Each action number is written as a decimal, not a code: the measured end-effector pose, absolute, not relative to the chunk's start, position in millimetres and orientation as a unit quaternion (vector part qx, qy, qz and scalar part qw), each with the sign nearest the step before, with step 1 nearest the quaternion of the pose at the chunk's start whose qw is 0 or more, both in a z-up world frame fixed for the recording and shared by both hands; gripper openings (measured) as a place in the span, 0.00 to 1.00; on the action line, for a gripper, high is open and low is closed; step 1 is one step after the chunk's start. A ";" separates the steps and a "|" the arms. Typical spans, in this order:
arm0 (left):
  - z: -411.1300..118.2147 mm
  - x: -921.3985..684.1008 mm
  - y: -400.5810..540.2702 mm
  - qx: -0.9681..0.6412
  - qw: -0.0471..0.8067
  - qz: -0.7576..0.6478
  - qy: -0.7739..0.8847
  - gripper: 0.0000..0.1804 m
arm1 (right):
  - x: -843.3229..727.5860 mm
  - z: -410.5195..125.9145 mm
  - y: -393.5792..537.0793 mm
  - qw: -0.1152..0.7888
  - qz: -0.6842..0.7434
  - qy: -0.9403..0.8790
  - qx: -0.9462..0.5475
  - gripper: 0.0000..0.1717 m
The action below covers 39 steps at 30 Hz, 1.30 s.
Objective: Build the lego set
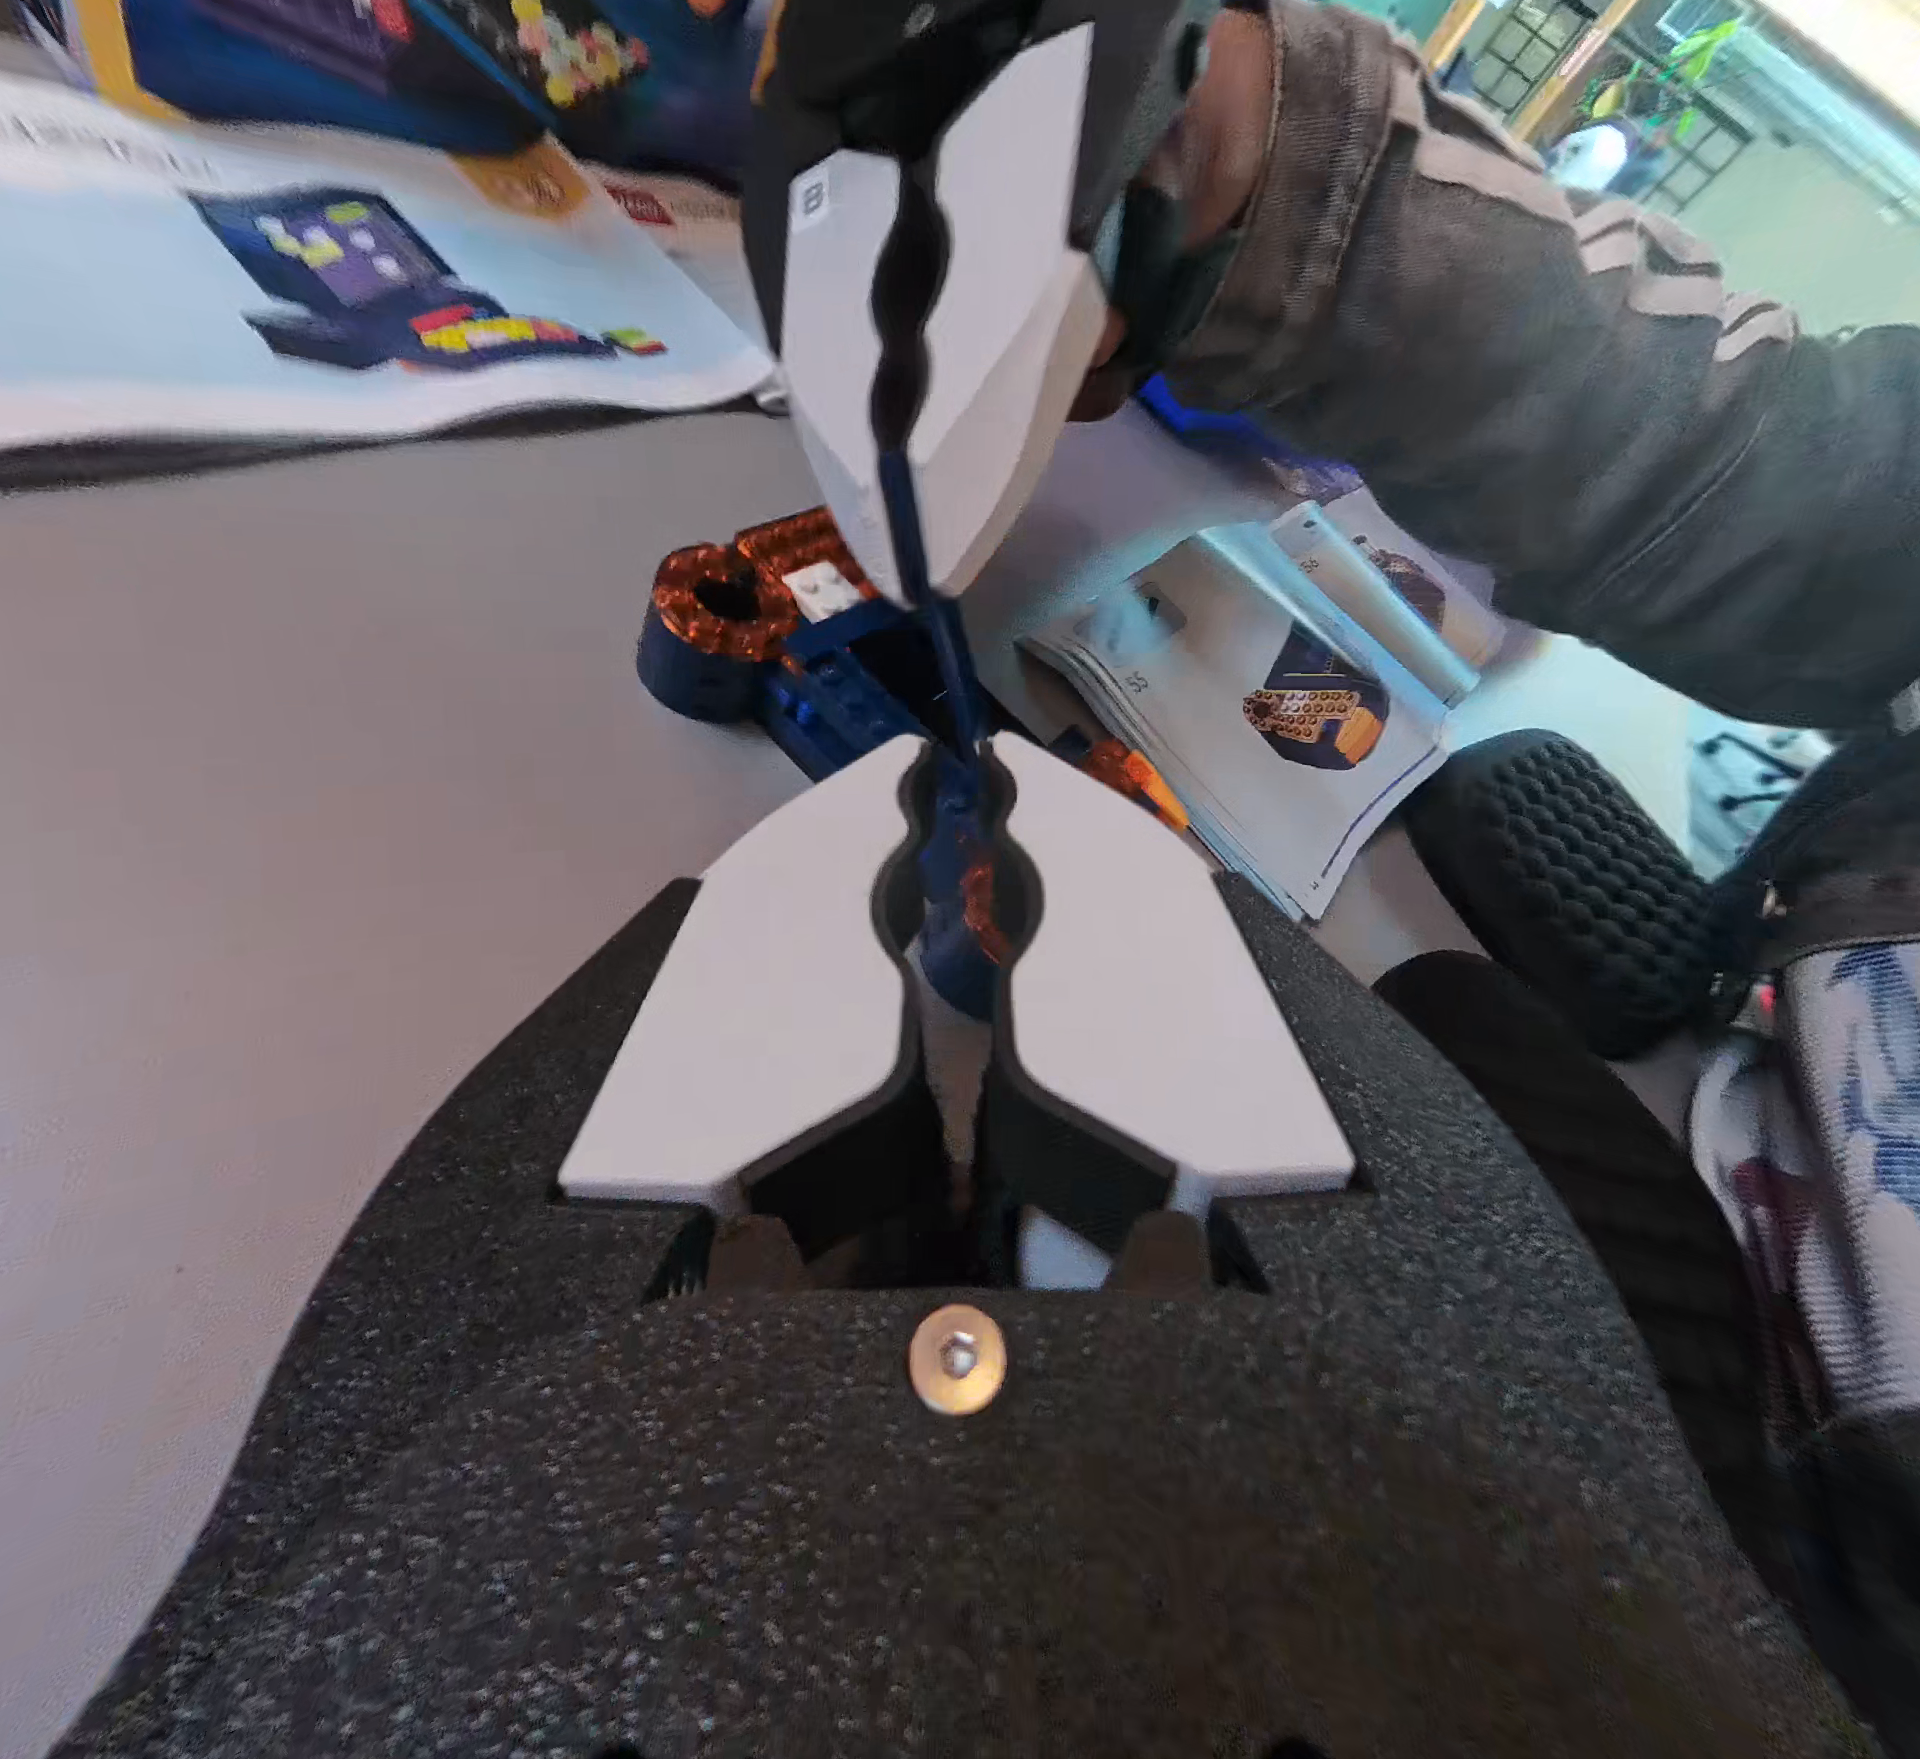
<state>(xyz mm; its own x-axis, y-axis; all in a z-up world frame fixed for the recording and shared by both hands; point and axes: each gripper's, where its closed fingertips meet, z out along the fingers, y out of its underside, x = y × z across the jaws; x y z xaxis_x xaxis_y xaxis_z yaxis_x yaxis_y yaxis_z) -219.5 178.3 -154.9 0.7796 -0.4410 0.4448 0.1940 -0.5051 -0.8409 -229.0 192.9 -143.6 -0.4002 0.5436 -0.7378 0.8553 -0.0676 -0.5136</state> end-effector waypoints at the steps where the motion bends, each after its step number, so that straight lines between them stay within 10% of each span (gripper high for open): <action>1: -157.5 -221.1 180.4 -0.808 0.484 -0.329 0.071 0.03 | -228.2 -143.1 192.7 0.156 -0.512 0.663 0.524 0.02; 15: -163.5 -205.9 184.3 -0.800 0.396 -0.445 0.073 0.01 | -224.4 -152.0 199.7 0.151 -0.515 0.645 0.545 0.08; 26: -170.0 -208.6 181.8 -0.814 0.319 -0.485 0.003 0.01 | -179.2 -97.2 247.0 -0.060 -0.503 0.629 0.590 0.08; 39: -64.3 -129.5 208.9 -0.712 0.546 -0.426 0.115 0.01 | -2.0 -110.6 213.0 -0.390 -0.359 0.659 0.533 0.12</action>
<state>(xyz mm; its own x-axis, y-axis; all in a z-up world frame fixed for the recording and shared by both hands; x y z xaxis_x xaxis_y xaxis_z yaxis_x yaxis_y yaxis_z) -129.5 208.9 -64.3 0.6106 -0.6288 0.4815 0.3021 -0.3770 -0.8755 -2.0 213.0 -110.6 -0.1260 0.9832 0.1321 0.4231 0.1737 -0.8893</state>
